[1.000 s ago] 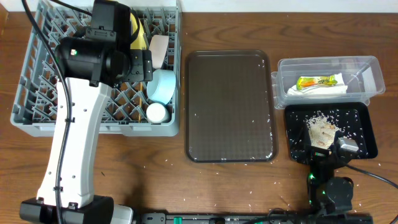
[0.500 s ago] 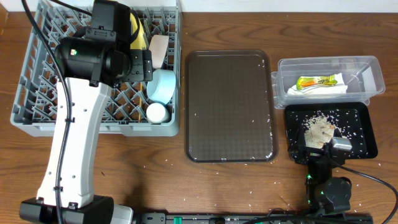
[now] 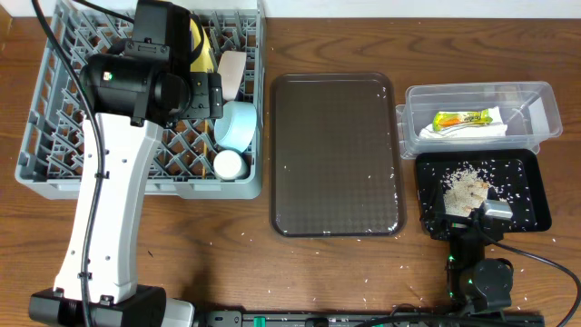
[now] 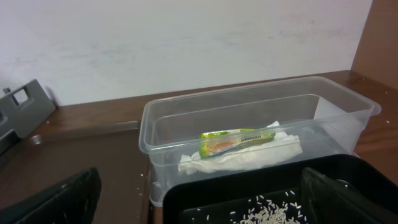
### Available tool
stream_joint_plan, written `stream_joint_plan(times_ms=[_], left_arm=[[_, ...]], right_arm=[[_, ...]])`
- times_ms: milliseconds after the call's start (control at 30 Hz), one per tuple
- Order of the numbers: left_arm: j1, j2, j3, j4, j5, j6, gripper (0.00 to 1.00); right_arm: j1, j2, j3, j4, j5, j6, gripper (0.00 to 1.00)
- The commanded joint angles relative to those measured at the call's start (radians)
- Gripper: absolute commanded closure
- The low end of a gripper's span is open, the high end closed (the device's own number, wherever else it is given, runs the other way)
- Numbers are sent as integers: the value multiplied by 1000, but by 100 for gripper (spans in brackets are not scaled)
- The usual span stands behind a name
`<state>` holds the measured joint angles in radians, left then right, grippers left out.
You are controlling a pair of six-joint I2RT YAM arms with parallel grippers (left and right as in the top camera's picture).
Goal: Sort waste into correct bins and load items into the dishwasher
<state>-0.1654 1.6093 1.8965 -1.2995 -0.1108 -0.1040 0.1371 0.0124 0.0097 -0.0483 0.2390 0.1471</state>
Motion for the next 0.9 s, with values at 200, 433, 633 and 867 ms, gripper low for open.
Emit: stream_joint_plan(times_ms=[200,433,633,867], left_arm=[[3,-7,5,-23,-21,18,9],[14,-299,-348,425,-31,43,9],[150,-678,-827,672,41,39,9],[204,-1022,-1250,942,55,35,8]], right_arm=[[14,-8,-4,-3,-5,-18,1],[14,-8,-4,-3,-5,-17,1],[14,-8,-4,-3,-5,-18,1],[14,-8,-4,-3,-5,-18,1]])
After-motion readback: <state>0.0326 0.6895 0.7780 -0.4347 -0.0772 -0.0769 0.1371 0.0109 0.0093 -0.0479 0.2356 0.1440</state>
